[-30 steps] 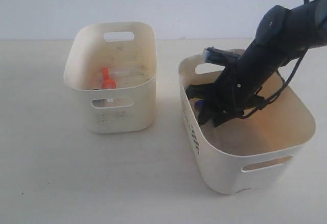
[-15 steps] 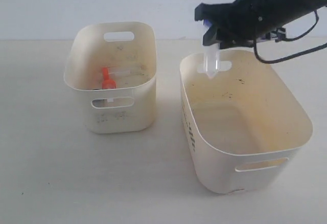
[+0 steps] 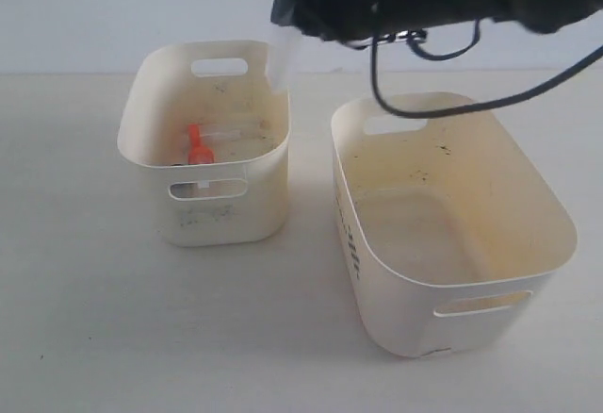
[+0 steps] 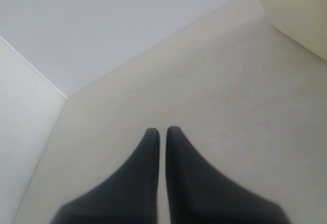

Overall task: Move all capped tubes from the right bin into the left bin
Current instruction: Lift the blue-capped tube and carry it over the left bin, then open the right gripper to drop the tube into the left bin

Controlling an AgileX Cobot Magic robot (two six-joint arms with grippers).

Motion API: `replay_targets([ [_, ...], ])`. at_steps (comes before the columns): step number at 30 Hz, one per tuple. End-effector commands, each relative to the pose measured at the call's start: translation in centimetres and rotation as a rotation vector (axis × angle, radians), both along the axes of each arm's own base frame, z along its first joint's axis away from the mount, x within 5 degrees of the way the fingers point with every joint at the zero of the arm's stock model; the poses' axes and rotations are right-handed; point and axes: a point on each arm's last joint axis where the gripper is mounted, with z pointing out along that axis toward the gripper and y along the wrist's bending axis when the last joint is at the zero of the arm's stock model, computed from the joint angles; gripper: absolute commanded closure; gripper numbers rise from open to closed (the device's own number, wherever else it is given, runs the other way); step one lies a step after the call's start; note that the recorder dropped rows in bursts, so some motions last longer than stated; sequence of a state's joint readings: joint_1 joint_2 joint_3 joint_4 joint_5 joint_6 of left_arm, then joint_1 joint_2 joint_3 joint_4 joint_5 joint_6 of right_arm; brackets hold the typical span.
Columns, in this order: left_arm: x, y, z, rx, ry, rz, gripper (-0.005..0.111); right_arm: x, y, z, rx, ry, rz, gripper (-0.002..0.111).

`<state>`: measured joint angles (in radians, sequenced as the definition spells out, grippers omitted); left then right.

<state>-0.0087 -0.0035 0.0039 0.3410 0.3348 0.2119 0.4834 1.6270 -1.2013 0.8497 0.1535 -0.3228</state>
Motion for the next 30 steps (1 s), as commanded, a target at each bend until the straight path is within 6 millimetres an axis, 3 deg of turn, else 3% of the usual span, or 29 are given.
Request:
replay_targets([
  [1, 0.0, 0.0, 0.1, -0.004, -0.005, -0.003, 0.103, 0.5, 2.9, -2.8, -0.043, -0.035, -0.016, 0.108],
  [8, 0.0, 0.0, 0.1, -0.004, -0.005, -0.003, 0.103, 1.4, 6.3, -4.7, -0.092, -0.05, 0.052, 0.106],
  [11, 0.0, 0.0, 0.1, -0.004, -0.005, -0.003, 0.103, 1.6, 6.9, -5.1, -0.098, -0.027, 0.084, 0.09],
  [16, 0.0, 0.0, 0.1, -0.004, -0.005, -0.003, 0.103, 1.7, 7.0, -5.2, -0.105, -0.02, 0.101, 0.042],
  [18, 0.0, 0.0, 0.1, -0.004, -0.005, -0.003, 0.103, 1.7, 7.0, -5.2, -0.105, -0.02, 0.101, 0.035],
  [21, 0.0, 0.0, 0.1, -0.004, -0.005, -0.003, 0.103, 1.6, 7.1, -5.3, -0.106, -0.01, 0.11, 0.043],
  [24, 0.0, 0.0, 0.1, -0.004, -0.005, -0.003, 0.103, 1.2, 7.0, -4.5, -0.097, -0.011, 0.125, 0.063],
  [28, 0.0, 0.0, 0.1, -0.004, -0.005, -0.003, 0.103, 0.0, 6.3, -1.3, -0.105, -0.082, 0.176, 0.108],
  [30, 0.0, 0.0, 0.1, -0.004, -0.005, -0.003, 0.103, -1.0, 5.9, 0.6, -0.091, -0.103, 0.204, 0.109],
])
